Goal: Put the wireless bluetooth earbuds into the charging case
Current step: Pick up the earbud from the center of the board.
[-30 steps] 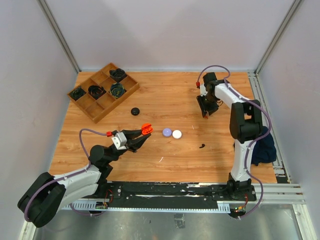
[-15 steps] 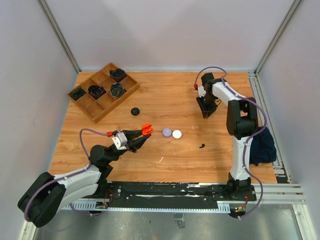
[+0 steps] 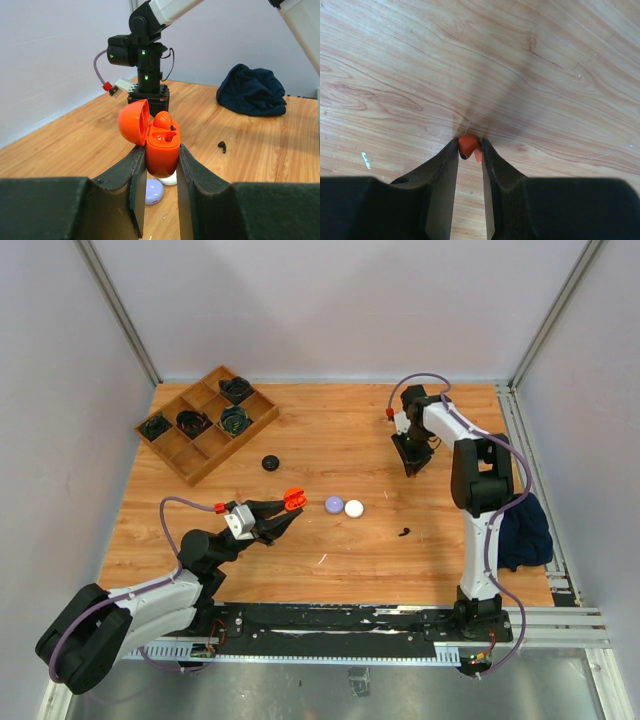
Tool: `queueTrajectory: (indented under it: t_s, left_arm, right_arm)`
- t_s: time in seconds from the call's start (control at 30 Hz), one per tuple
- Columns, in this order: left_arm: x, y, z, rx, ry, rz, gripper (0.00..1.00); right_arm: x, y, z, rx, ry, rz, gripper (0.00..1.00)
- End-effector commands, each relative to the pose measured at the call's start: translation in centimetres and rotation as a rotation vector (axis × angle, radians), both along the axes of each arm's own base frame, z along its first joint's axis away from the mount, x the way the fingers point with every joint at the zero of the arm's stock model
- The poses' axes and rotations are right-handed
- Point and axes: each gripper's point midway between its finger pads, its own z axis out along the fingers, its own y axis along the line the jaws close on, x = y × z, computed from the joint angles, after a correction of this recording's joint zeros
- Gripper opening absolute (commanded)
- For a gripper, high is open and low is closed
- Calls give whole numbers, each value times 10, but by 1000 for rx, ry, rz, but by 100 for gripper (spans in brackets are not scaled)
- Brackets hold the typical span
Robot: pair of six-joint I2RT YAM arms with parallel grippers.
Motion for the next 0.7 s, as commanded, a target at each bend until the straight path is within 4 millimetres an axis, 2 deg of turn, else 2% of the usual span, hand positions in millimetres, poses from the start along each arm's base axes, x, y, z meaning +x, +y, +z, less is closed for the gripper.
queueTrajectory:
  t_s: [0.0, 0.17, 0.33, 0.57, 0.67]
  left_arm:
    - [-2, -3, 5, -2, -23, -12, 0]
    - [-2, -3, 4, 0, -20, -16, 0]
    - [-2, -3, 6, -10, -20, -16, 0]
    - [0, -1, 10, -26, -35, 1, 0]
    - [2, -1, 13, -34, -45, 9, 0]
  right_arm:
    - [-4, -3, -17, -62, 43, 29, 24]
    - [-3, -2, -14, -76, 32, 25, 19]
    - [-5, 5, 0, -59, 3, 19, 16]
    - [-8, 26, 30, -3, -96, 14, 14]
    - [-9, 34, 50, 9, -155, 14, 14]
